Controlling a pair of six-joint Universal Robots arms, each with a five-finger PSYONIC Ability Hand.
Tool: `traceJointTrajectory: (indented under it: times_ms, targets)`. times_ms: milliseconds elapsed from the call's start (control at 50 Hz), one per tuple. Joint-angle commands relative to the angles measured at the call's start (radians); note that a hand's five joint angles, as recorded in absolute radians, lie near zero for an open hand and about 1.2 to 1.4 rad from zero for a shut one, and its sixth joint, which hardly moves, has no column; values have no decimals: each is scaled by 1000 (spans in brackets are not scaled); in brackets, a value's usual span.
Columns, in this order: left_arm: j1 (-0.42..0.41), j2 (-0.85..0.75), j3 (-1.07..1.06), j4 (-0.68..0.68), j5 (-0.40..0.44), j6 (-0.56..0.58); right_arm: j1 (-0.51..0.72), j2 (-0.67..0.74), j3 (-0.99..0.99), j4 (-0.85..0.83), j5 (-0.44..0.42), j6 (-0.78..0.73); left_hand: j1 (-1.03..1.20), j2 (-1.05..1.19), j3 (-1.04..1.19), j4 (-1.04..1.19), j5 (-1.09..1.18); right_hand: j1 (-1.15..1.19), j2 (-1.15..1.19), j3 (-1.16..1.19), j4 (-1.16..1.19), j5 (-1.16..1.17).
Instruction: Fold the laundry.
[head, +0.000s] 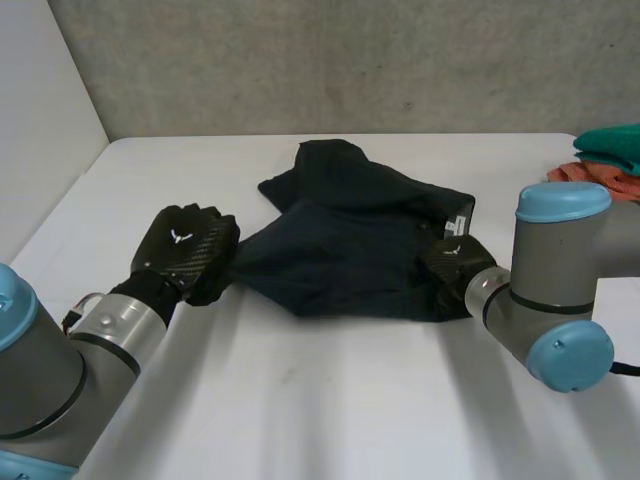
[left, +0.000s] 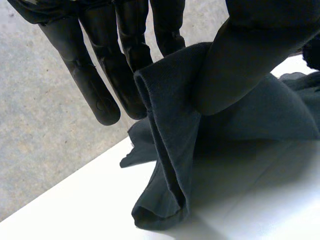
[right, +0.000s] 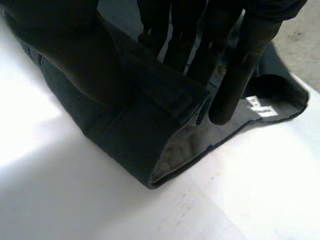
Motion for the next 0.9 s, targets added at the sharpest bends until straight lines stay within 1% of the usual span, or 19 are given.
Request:
traceJointTrajectory:
  times_ms: [20,40,60,120,140,180,220,280,340,400,520,660,720,780,800,820,840,880,900]
  targets:
    - [9,55,-31,-136,14,13,2,-194,105,40,-28,-34,229,197,206,196,223,278,229,219,209,241]
    - [9,66,-33,-178,20,17,-6,-228,130,54,-41,-60,229,197,206,196,223,278,229,219,209,241]
    - [9,94,-41,-275,38,37,-21,-289,180,89,-65,-130,229,197,206,196,223,278,229,219,209,241]
    - [10,135,-45,-455,76,92,-52,-358,258,168,-96,-274,229,197,206,196,223,278,229,219,209,241]
    - [10,157,-47,-586,98,144,-76,-400,310,242,-104,-382,229,197,206,196,223,278,229,219,209,241]
    - [12,170,-47,-705,113,198,-102,-440,361,331,-96,-501,229,197,206,196,223,278,229,219,209,241]
    - [12,186,-47,-874,115,287,-139,-493,427,427,-88,-631,229,197,206,196,223,278,229,219,209,241]
    - [9,189,-41,-1091,104,411,-162,-533,467,459,-102,-710,229,197,206,196,223,278,229,219,209,241]
    - [4,187,-21,-1167,103,489,-165,-544,478,439,-134,-693,229,197,206,196,223,278,229,219,209,241]
    - [-12,169,20,-1107,100,510,-172,-521,475,434,-145,-664,229,197,206,196,223,278,229,219,209,241]
    - [-59,50,137,-907,71,459,-146,-402,385,396,-137,-612,229,197,206,196,223,278,229,219,209,241]
    - [-66,-162,408,-620,-64,439,-70,-265,101,204,-58,-385,229,197,206,196,223,278,229,219,209,241]
    - [-60,-190,591,-485,-101,425,-40,-233,-86,59,-6,-272,229,197,206,196,223,278,229,219,209,241]
    - [-51,-173,737,-314,-106,360,-20,-244,-230,-180,37,-119,229,197,206,196,223,278,229,219,209,241]
    - [-37,-156,778,-207,-111,305,-14,-260,-253,-319,34,-44,229,197,206,196,223,278,229,219,209,241]
    - [-30,-143,791,-147,-114,265,-11,-271,-255,-381,31,-16,229,197,206,196,223,278,229,219,209,241]
    - [-17,-114,807,-27,-129,167,-4,-289,-246,-549,19,50,229,197,206,196,223,278,229,219,209,241]
    - [-5,-84,809,65,-143,88,-4,-299,-229,-708,4,98,229,197,206,196,223,278,229,219,209,241]
    - [10,-67,806,148,-156,4,-1,-300,-219,-766,5,113,229,197,206,196,223,278,229,219,209,241]
